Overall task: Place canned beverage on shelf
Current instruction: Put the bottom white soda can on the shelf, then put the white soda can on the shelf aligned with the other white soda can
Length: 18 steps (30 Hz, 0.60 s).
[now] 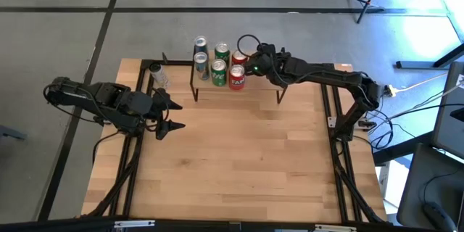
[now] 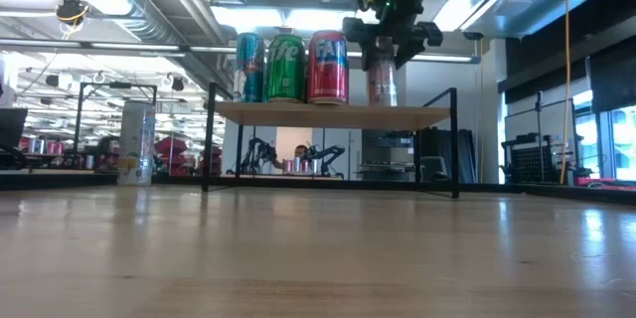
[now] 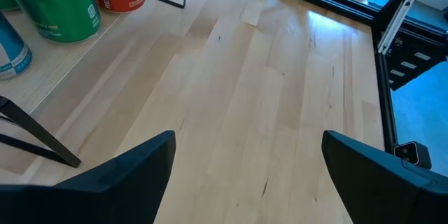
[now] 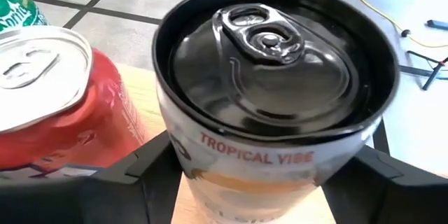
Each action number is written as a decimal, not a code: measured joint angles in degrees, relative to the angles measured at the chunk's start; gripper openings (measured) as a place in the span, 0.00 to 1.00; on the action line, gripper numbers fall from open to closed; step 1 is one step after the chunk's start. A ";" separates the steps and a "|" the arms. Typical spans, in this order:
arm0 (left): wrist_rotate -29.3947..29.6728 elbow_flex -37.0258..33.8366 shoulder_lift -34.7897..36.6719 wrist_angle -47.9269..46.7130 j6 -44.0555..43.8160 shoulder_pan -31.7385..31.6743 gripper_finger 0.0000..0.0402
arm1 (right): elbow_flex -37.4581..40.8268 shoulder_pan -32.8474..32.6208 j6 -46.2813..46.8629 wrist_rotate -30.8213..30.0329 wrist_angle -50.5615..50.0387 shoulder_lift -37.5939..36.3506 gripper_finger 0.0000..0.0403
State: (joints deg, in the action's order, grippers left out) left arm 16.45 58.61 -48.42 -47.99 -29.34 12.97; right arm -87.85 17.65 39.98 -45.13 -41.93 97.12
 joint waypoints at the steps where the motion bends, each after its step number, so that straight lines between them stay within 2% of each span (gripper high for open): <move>1: 0.00 0.00 0.00 0.00 0.00 0.00 0.87 | 0.00 0.00 -0.12 -0.17 -0.04 0.00 0.70; 9: 0.01 0.00 0.00 0.01 0.00 0.00 0.87 | -0.47 0.00 -1.53 -0.74 -0.11 -0.16 0.82; 18: 0.02 0.00 -0.01 0.08 -0.01 0.02 0.87 | -6.98 -0.04 -7.15 -0.30 -4.27 -2.00 0.84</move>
State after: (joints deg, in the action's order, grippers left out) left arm 16.47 58.61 -48.43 -47.91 -29.35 12.99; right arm -94.83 17.61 32.83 -45.43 -46.20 95.12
